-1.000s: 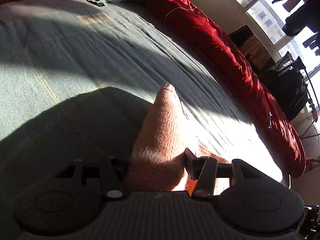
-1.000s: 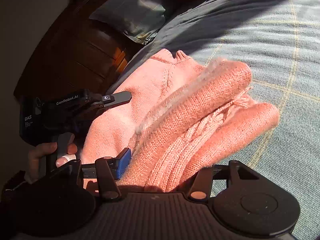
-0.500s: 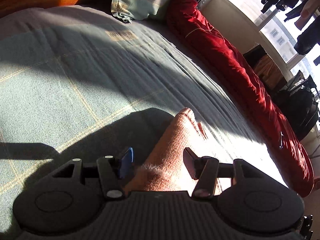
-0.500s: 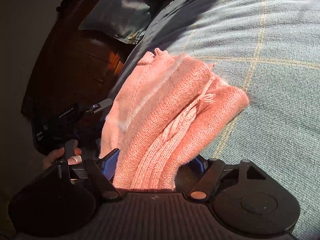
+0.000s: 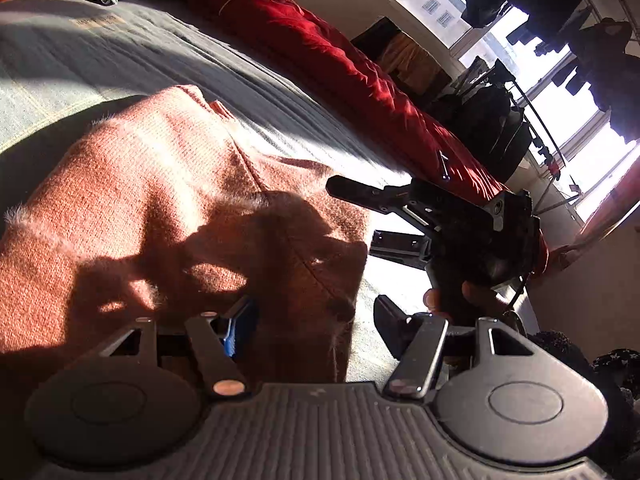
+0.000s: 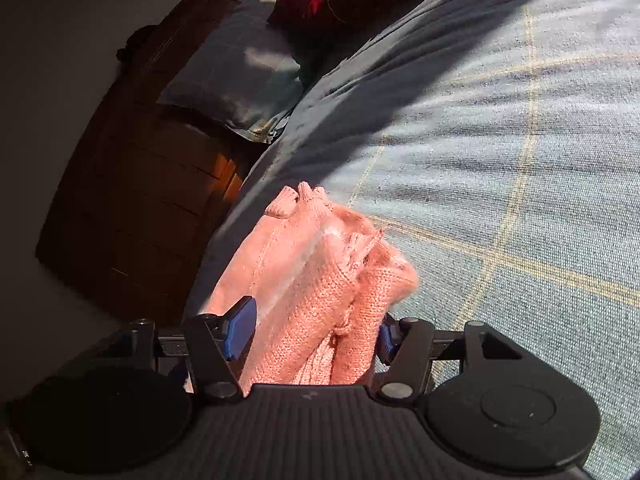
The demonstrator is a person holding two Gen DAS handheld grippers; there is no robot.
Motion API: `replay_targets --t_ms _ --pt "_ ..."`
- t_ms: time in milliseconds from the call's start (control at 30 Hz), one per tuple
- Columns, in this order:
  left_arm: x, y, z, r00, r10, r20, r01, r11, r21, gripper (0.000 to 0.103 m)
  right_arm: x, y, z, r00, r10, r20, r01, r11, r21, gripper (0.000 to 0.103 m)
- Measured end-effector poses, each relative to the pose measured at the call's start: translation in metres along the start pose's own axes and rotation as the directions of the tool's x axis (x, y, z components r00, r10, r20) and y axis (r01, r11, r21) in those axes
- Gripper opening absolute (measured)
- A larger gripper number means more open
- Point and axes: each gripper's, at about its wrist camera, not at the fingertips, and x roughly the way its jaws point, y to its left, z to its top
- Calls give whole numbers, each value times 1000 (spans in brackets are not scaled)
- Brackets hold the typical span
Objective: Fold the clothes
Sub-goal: 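Fold the held sweater end over the strip with both grippers, then open both grippers and release the folded pink sweater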
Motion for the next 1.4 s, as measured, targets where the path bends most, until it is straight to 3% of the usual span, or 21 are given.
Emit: replay_targets --t_ms 133,233,333,433,533,633,700,733,833,1000,1200,1400 --pt "14 0 -15 998 27 -50 -26 1000 18 66 -3 3 -3 997 -73 -2 73 992 -104 64" --pt "11 -3 -14 998 29 -53 -28 999 24 67 -6 -22 -4 988 -150 -45 148 988 -48 65" --pt "-9 -9 -1 999 32 9 -33 998 62 67 -34 -24 0 988 -156 -11 156 987 -27 66" --pt "-22 -2 27 994 50 97 -54 998 39 68 -60 1 7 987 -145 64 154 976 -155 66" --pt "-13 13 58 988 65 141 -65 998 -8 68 -51 37 -9 989 -132 59 145 913 -382 66" --pt "5 34 78 984 113 135 -104 992 -68 68 -34 70 -29 990 -140 35 134 800 -584 66" --pt "22 55 76 983 146 111 -133 984 -117 67 -14 75 -48 981 -195 1 145 728 -670 66" --pt "23 62 73 985 126 120 -109 985 -136 68 -6 74 -55 976 -220 -7 152 701 -697 67" --pt "23 67 70 986 105 129 -85 985 -151 62 6 64 -66 961 -277 -13 183 667 -722 71" --pt "13 48 88 979 160 128 -142 979 -144 66 4 76 -60 950 -309 -42 188 673 -715 72" --pt "48 43 114 975 196 101 -187 978 -97 69 -37 83 -67 974 -222 -47 140 751 -645 77" --pt "77 47 115 961 260 95 -257 965 -42 71 -85 88 -82 980 -197 -11 146 765 -628 82"
